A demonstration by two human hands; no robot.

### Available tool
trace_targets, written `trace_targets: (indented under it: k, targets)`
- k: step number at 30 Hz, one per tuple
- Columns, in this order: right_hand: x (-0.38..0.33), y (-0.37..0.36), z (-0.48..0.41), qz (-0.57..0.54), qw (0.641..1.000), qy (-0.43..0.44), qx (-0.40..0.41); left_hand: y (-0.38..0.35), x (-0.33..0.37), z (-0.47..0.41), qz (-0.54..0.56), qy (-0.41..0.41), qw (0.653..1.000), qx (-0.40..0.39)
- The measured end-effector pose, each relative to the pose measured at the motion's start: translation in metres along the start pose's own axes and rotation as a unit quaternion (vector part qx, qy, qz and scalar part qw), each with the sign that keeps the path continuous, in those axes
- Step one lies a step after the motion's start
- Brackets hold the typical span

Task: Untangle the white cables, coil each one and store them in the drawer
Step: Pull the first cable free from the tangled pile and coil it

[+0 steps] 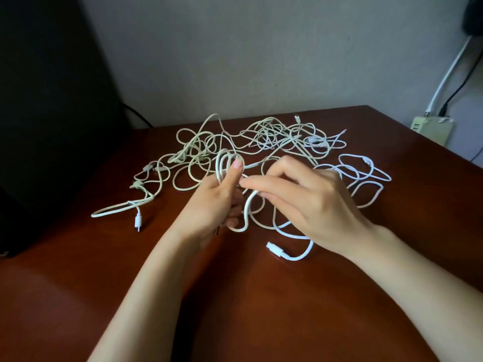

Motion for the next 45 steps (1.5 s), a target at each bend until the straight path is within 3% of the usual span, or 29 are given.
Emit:
trace_targets:
  k: [8,15,24,30,36,40,45]
  targets:
    - [0.021,0.003,0.005,0.044,0.999,-0.027,0.006,-0.019,-0.011,0.01,0.013,0.066,0.993,-0.095]
    - [0.044,0.011,0.009,0.079,0.992,-0.088,0.037,-0.006,-0.001,0.0,0.213,0.09,0.971,-0.057]
    - [0.061,0.014,0.017,0.114,0.981,-0.145,0.054,-0.009,0.014,-0.001,0.416,0.074,0.9,-0.108]
    - [0.052,0.012,0.014,0.091,0.985,-0.135,0.054,-0.024,0.015,0.01,0.343,0.067,0.92,-0.178]
    - [0.043,0.01,0.011,0.07,0.989,-0.117,0.05,-0.038,0.006,0.018,0.287,0.108,0.935,-0.179]
    - [0.03,-0.001,0.009,0.002,0.995,-0.095,-0.005,-0.049,0.004,0.027,0.244,0.11,0.932,-0.246]
    - [0.018,-0.014,0.009,-0.003,0.993,-0.056,-0.1,-0.051,0.001,0.039,0.198,0.12,0.925,-0.302]
Point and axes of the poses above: each hand's wrist, its own z-axis away from the middle knuckle, its own y-axis out of the back of the hand, x = y × z, the point moved 10 cm from there along -z, towards the middle knuckle, and after that the axes turned 9 degrees about x, right-handed, at the moved point
